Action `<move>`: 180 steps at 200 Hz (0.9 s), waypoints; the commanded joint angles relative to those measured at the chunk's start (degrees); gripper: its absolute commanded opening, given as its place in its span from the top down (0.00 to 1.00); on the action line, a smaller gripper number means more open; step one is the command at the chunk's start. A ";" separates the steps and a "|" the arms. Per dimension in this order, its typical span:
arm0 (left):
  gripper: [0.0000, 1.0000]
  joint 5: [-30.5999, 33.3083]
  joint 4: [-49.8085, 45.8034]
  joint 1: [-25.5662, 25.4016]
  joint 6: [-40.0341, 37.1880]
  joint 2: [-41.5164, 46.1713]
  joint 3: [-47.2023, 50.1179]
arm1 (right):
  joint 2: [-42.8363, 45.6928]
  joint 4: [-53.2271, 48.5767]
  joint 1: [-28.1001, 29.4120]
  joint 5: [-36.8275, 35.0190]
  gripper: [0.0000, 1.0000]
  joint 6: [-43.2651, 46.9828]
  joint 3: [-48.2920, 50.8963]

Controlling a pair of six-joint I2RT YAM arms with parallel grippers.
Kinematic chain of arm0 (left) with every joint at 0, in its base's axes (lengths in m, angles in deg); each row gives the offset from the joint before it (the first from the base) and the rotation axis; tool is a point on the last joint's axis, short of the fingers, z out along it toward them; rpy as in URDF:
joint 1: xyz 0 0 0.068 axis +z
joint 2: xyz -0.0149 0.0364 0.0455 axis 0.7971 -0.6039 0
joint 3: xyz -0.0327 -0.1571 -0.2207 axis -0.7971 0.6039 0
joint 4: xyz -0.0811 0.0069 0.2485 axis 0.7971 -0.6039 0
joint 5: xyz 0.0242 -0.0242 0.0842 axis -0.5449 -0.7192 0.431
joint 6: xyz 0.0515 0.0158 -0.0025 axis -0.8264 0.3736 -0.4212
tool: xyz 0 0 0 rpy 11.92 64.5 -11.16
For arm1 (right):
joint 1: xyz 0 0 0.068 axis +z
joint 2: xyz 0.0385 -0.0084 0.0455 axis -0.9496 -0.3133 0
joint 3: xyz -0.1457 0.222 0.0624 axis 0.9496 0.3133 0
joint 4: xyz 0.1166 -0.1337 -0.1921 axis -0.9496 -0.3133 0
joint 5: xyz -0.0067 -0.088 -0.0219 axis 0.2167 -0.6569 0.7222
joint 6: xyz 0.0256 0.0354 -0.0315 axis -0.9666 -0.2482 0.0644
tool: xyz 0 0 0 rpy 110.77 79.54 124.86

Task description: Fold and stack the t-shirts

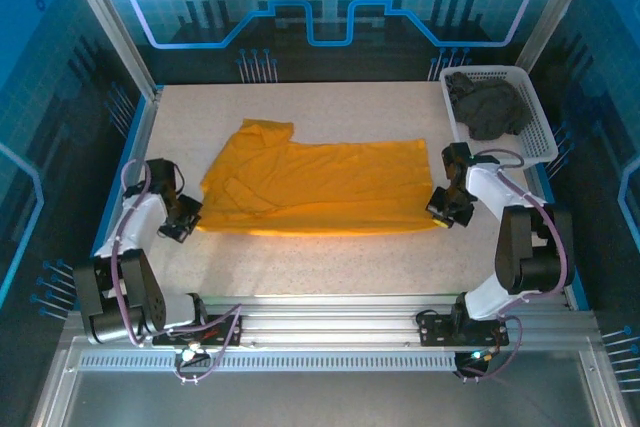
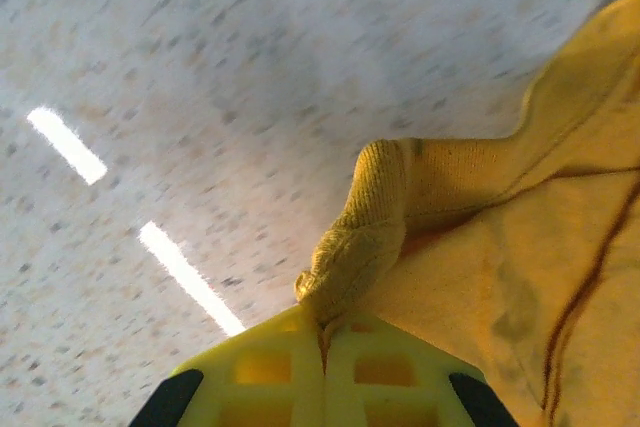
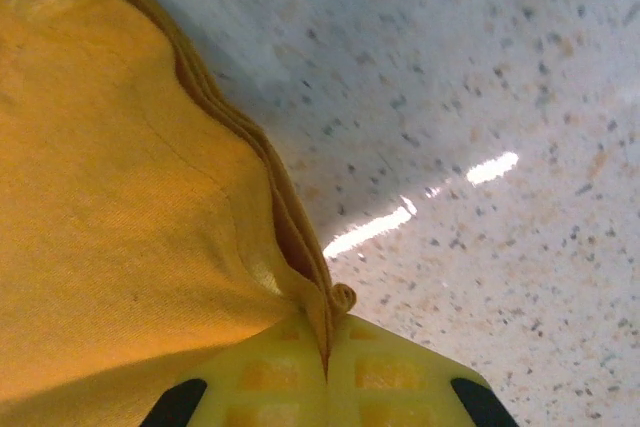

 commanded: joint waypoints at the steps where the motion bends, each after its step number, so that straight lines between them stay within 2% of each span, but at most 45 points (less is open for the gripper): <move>1: 0.98 1.99 -3.42 0.78 2.47 2.63 4.31 | 1.72 -3.05 -0.23 -1.79 1.00 -1.79 2.91; 42: 0.88 -0.25 -1.01 0.78 5.59 3.52 9.79 | 0.88 -1.22 -0.20 0.03 1.00 -3.30 7.47; 56: 0.80 -0.01 -0.37 0.78 5.57 3.25 10.02 | 0.21 -1.09 -0.33 0.25 0.89 -3.72 7.41; 78: 0.64 2.22 -1.91 0.78 5.01 3.69 8.30 | 0.82 -1.64 -0.39 0.09 0.66 -3.53 5.92; 94: 0.53 4.17 -4.53 0.69 5.02 6.05 6.16 | 3.02 -2.96 0.04 -1.04 0.54 -2.91 4.18; 120: 0.42 8.96 -10.93 -1.41 6.64 7.74 -0.44 | 8.29 -4.60 2.61 -3.26 0.48 -0.55 -0.92; 143: 0.40 10.20 -10.76 -7.06 13.50 9.34 -3.81 | 11.22 -4.37 9.76 -6.59 0.43 3.55 -6.27; 156: 0.40 8.65 -9.50 -11.55 17.58 9.00 -5.40 | 12.20 -0.88 12.79 -2.37 0.41 5.98 -7.50; 180: 0.38 -1.46 -0.35 -19.88 26.78 6.32 -2.06 | 13.25 11.73 17.09 16.13 0.38 7.88 -5.13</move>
